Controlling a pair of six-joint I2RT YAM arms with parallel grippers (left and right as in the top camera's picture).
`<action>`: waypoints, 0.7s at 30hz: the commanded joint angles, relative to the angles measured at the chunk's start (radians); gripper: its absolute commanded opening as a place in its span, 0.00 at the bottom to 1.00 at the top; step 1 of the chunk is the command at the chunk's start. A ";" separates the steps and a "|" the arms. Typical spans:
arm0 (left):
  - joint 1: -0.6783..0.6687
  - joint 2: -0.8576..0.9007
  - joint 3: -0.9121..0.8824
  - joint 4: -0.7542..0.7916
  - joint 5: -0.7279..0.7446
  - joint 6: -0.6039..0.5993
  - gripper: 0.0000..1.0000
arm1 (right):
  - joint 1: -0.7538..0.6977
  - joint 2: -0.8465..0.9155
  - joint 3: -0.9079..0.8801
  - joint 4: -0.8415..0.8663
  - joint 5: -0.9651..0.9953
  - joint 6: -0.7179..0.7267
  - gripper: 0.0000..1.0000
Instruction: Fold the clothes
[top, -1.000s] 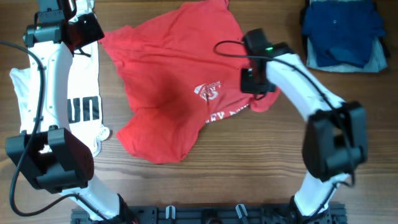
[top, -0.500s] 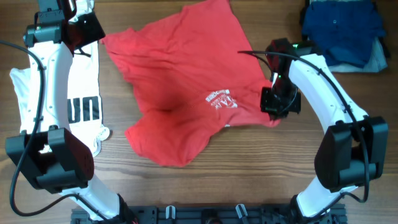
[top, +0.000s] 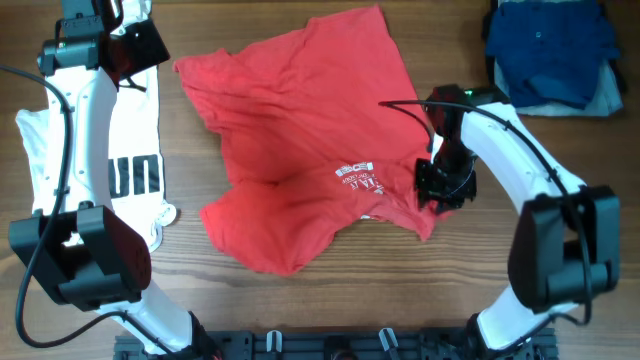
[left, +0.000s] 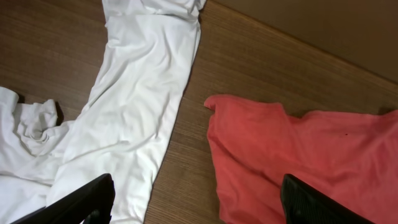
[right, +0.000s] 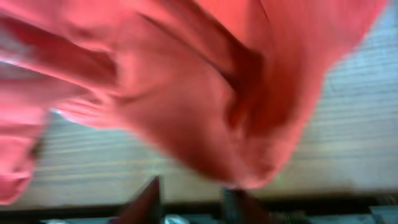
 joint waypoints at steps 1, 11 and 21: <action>0.002 -0.006 0.002 0.000 0.012 -0.001 0.85 | 0.000 -0.139 0.014 0.124 0.009 -0.020 0.62; 0.002 -0.006 0.002 0.003 0.012 -0.002 0.85 | -0.033 -0.013 0.014 0.494 0.097 -0.110 0.95; 0.002 -0.006 0.002 0.000 0.013 -0.002 0.85 | -0.050 0.200 0.014 0.502 0.089 -0.110 0.99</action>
